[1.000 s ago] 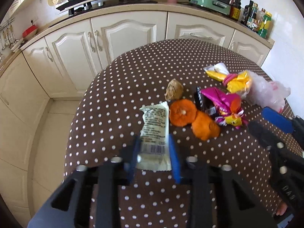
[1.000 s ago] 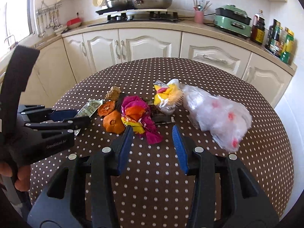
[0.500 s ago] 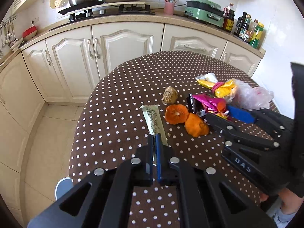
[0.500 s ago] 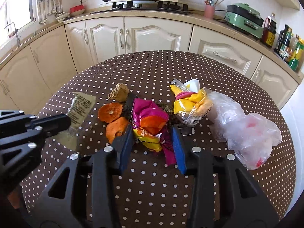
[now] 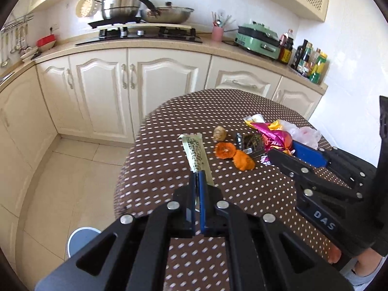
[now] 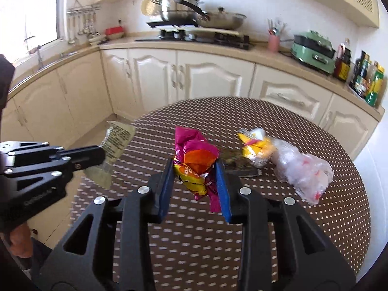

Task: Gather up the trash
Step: 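Carry both items over the blue bin and open both tools to drop them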

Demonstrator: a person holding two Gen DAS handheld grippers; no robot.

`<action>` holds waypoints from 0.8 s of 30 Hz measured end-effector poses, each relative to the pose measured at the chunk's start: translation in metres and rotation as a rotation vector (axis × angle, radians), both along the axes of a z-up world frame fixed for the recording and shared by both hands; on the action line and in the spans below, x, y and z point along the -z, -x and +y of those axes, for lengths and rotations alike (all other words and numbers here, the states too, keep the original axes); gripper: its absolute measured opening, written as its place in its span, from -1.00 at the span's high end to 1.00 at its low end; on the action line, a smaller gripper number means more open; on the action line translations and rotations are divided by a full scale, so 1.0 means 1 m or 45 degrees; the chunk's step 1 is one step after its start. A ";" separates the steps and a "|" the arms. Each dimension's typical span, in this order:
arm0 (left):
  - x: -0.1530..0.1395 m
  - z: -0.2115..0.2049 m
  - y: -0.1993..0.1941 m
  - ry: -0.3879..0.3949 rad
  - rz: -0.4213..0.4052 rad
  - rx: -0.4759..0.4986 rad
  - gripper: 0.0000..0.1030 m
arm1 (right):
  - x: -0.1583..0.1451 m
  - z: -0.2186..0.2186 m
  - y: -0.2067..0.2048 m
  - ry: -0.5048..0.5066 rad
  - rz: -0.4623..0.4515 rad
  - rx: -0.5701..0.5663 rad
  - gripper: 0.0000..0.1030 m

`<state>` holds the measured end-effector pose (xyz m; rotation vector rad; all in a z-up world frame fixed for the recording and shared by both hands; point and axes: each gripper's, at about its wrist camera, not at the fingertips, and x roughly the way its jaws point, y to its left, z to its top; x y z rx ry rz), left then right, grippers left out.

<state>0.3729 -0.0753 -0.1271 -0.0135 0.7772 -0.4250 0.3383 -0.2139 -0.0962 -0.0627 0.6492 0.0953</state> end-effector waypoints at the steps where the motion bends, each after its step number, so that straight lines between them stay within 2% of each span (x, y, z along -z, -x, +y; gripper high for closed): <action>1: -0.001 0.007 0.003 0.006 -0.003 -0.009 0.95 | -0.004 0.009 0.003 -0.001 -0.009 -0.022 0.36; 9: -0.003 0.087 0.027 0.033 -0.019 -0.143 0.95 | -0.015 0.094 0.009 -0.027 -0.016 -0.196 0.36; 15: 0.016 0.162 0.044 0.025 0.003 -0.269 0.95 | -0.002 0.172 0.003 -0.054 0.029 -0.342 0.36; 19: 0.043 0.217 0.051 0.041 0.059 -0.373 0.95 | 0.025 0.231 -0.005 -0.065 0.105 -0.451 0.36; 24: 0.095 0.286 0.050 0.073 0.188 -0.515 0.95 | 0.076 0.295 -0.017 -0.065 0.236 -0.550 0.36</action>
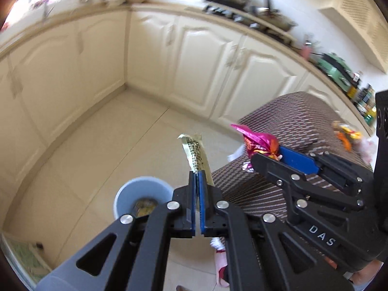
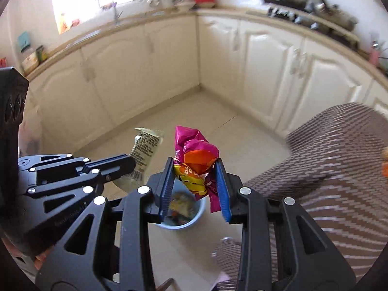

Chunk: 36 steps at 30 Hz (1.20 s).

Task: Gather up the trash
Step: 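Carry both items over the blue bin and open both tools to drop them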

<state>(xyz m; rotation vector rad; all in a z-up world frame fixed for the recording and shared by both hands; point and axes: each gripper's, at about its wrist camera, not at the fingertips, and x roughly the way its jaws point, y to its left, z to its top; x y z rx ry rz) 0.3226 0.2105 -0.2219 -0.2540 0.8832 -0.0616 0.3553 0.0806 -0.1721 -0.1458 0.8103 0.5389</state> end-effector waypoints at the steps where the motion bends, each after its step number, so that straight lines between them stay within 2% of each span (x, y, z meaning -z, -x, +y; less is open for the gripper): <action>1: 0.011 0.010 0.000 0.006 0.022 -0.023 0.95 | 0.014 0.014 -0.004 0.010 0.036 -0.021 0.36; 9: 0.099 0.061 -0.021 0.076 0.200 -0.131 0.95 | 0.098 0.075 -0.037 0.072 0.228 -0.087 0.36; 14: 0.140 0.074 -0.044 0.125 0.256 -0.151 0.95 | 0.135 0.083 -0.058 0.099 0.306 -0.078 0.36; 16: 0.152 0.074 -0.052 0.112 0.271 -0.141 0.91 | 0.148 0.087 -0.063 0.104 0.334 -0.071 0.36; 19: 0.166 0.072 -0.057 0.102 0.297 -0.138 0.83 | 0.165 0.084 -0.066 0.106 0.369 -0.057 0.36; 23: 0.179 0.075 -0.061 0.108 0.309 -0.143 0.47 | 0.180 0.084 -0.074 0.108 0.402 -0.048 0.36; 26: 0.187 0.078 -0.060 0.080 0.333 -0.150 0.47 | 0.187 0.085 -0.077 0.110 0.422 -0.043 0.36; 36: 0.206 0.091 -0.052 0.119 0.403 -0.192 0.47 | 0.199 0.095 -0.077 0.109 0.440 -0.058 0.36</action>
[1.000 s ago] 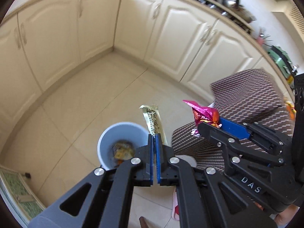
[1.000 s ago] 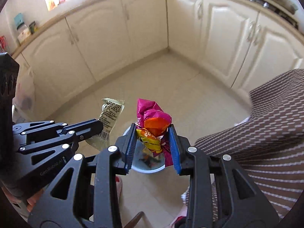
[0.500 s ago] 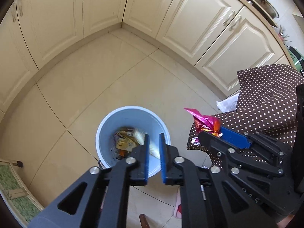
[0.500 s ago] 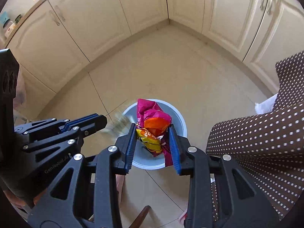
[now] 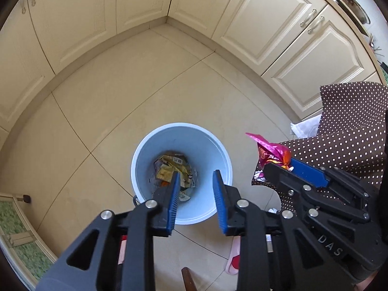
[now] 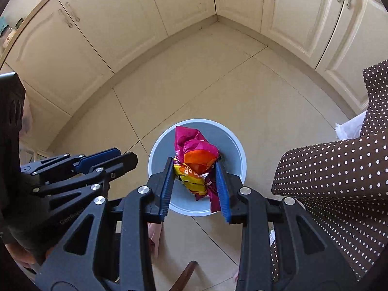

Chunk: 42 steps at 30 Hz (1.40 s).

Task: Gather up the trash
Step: 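Carry both items over the blue bin and open both tools to drop them, then swing both tools back toward the table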

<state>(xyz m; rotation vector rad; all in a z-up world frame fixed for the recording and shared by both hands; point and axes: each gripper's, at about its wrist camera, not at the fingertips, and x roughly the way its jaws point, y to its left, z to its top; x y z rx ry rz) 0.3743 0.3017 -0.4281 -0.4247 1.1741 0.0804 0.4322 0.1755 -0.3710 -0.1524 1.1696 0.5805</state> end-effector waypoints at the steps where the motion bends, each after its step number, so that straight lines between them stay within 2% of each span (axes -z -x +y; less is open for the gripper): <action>1: 0.002 0.001 0.001 0.004 0.005 -0.003 0.47 | 0.001 0.001 0.000 0.000 0.000 -0.001 0.36; 16: 0.003 0.006 0.003 0.010 0.025 -0.025 0.46 | 0.007 0.015 -0.003 -0.008 0.019 0.013 0.29; 18: 0.003 0.007 0.004 0.007 0.023 -0.032 0.46 | 0.007 0.016 -0.003 -0.003 0.016 0.020 0.22; 25: -0.007 0.008 0.009 0.015 -0.002 -0.036 0.46 | -0.005 0.010 0.004 -0.001 -0.001 0.012 0.22; 29: -0.028 0.000 0.017 0.008 -0.055 -0.034 0.46 | -0.031 -0.002 0.013 -0.009 -0.046 0.014 0.22; 34: -0.069 -0.024 0.025 -0.036 -0.139 0.010 0.46 | -0.082 -0.037 0.031 -0.041 -0.159 0.044 0.22; 39: -0.134 -0.075 0.037 -0.023 -0.288 0.108 0.45 | -0.146 -0.092 0.058 -0.082 -0.308 0.099 0.22; 42: -0.175 -0.116 0.043 -0.059 -0.383 0.194 0.35 | -0.188 -0.135 0.077 -0.100 -0.425 0.156 0.22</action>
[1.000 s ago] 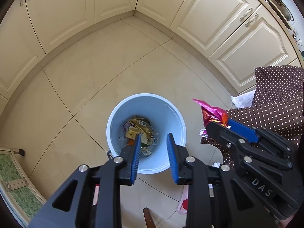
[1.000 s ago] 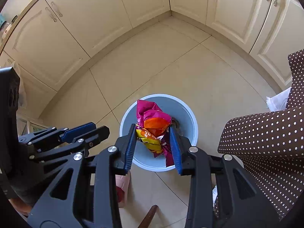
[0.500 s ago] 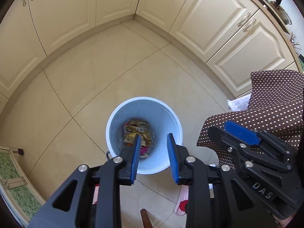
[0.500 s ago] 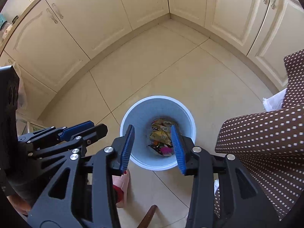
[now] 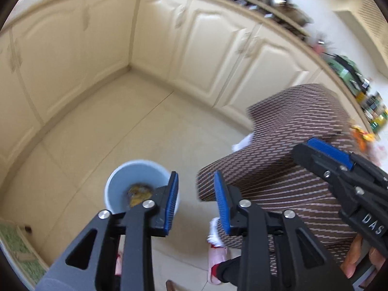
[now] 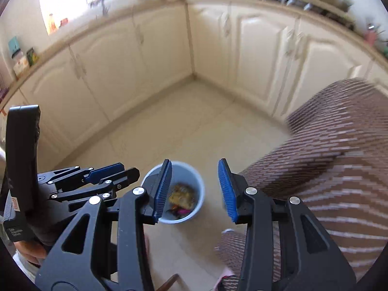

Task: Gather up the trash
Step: 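Swing both tools back toward the table, then grasp the small tan peel piece with the left tool while the right tool grasps the orange peel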

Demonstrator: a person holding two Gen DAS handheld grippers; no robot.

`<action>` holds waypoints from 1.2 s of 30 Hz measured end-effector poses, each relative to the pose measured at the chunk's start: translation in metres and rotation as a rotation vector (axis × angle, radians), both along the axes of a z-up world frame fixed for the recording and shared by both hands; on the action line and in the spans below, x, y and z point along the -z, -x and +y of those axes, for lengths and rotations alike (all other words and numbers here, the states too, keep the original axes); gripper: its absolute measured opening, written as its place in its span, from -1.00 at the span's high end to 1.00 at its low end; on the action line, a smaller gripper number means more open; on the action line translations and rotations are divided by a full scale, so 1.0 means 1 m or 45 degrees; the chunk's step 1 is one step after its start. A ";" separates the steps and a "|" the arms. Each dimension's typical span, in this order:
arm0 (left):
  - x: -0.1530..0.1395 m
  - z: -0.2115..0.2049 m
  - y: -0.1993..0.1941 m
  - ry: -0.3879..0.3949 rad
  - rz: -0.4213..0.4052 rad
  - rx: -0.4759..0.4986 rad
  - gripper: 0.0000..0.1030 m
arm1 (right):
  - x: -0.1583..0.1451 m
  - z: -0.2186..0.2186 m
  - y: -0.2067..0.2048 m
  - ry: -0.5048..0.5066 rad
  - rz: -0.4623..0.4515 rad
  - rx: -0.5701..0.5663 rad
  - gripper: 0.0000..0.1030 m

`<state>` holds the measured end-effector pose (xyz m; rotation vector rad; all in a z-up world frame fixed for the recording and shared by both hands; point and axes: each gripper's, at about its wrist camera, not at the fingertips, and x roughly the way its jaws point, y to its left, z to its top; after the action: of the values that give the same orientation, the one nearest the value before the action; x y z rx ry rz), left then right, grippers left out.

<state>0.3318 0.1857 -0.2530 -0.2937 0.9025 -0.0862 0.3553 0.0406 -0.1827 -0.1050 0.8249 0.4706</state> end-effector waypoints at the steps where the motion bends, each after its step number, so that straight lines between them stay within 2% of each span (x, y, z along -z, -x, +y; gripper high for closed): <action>1: -0.009 -0.010 0.001 -0.003 -0.020 0.022 0.27 | -0.014 -0.018 0.008 -0.012 -0.038 0.026 0.22; 2: -0.023 -0.026 0.003 -0.004 -0.050 0.057 0.20 | -0.027 -0.036 0.015 -0.021 -0.069 0.055 0.22; 6: -0.066 -0.099 0.004 -0.035 -0.133 0.213 0.14 | -0.060 -0.098 0.037 -0.025 -0.171 0.156 0.21; 9: -0.085 -0.148 0.003 -0.047 -0.163 0.307 0.10 | -0.078 -0.155 0.052 -0.029 -0.229 0.261 0.18; 13: -0.104 -0.222 -0.005 -0.099 -0.183 0.427 0.09 | -0.088 -0.220 0.057 -0.021 -0.255 0.405 0.18; 15: -0.106 -0.252 -0.012 -0.125 -0.174 0.476 0.09 | -0.088 -0.258 0.059 -0.019 -0.263 0.483 0.18; 20: -0.104 -0.317 -0.032 -0.184 -0.139 0.582 0.09 | -0.085 -0.320 0.054 -0.020 -0.264 0.621 0.15; 24: -0.094 -0.361 -0.055 -0.239 -0.097 0.629 0.09 | -0.076 -0.356 0.049 -0.037 -0.250 0.682 0.13; 30: -0.082 -0.399 -0.082 -0.298 -0.036 0.642 0.09 | -0.060 -0.379 0.035 -0.088 -0.204 0.700 0.11; 36: -0.072 -0.412 -0.100 -0.323 0.005 0.626 0.10 | -0.052 -0.390 0.026 -0.104 -0.179 0.701 0.11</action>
<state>0.4317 -0.2264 -0.1815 0.1692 0.9631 -0.4215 0.3296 -0.3490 -0.1305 0.1620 0.6597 -0.0235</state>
